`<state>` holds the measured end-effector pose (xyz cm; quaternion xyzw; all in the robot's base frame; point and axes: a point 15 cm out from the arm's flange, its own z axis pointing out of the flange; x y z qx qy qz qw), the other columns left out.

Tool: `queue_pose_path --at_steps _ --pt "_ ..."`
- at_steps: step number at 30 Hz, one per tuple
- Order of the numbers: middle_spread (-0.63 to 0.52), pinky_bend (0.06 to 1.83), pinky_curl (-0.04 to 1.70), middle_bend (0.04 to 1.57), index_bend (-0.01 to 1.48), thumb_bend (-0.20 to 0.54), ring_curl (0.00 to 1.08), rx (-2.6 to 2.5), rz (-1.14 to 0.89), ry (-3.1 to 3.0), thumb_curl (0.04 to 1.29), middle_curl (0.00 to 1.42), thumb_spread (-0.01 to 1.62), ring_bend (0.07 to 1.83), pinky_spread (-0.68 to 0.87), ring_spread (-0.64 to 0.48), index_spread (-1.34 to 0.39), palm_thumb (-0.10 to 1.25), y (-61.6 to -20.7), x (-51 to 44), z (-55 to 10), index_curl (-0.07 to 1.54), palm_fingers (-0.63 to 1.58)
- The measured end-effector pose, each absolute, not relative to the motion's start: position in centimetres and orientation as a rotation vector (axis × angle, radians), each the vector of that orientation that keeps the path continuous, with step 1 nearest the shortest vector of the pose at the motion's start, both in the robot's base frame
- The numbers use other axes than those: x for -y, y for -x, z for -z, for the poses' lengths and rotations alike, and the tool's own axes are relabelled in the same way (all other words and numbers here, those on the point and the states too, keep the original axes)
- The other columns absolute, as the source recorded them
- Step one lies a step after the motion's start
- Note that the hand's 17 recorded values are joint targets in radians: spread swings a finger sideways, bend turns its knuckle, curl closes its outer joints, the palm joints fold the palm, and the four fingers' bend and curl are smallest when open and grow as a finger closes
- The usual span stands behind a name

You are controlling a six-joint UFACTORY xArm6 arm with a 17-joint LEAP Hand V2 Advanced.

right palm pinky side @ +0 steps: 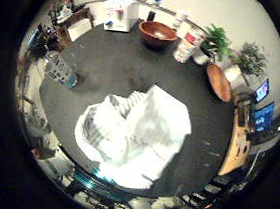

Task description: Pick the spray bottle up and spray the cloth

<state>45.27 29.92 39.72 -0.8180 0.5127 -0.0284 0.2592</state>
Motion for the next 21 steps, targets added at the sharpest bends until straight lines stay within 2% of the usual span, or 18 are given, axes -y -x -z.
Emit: queue_pose_path --at_steps 8,13,17,21 --pt "0.13 0.79 0.21 0.20 0.15 -0.026 0.23 -1.414 0.223 2.066 0.37 0.32 1.00 0.40 0.59 0.29 -0.22 0.46 -44.9 -24.3 -47.2 0.30 0.15" --pt "0.10 0.79 0.21 0.22 0.16 -0.025 0.24 -1.442 0.223 2.071 0.37 0.33 1.02 0.44 0.58 0.26 -0.23 0.47 -42.4 -22.0 -44.7 0.29 0.19" --pt "0.09 0.79 0.20 0.21 0.17 -0.027 0.24 -1.439 0.274 2.025 0.37 0.34 1.02 0.46 0.58 0.25 -0.24 0.48 -42.1 -20.1 -46.0 0.29 0.21" --pt "0.08 0.80 0.20 0.21 0.17 -0.027 0.23 -1.485 0.266 2.040 0.37 0.34 1.02 0.45 0.57 0.25 -0.25 0.48 -41.4 -18.3 -43.4 0.29 0.22"
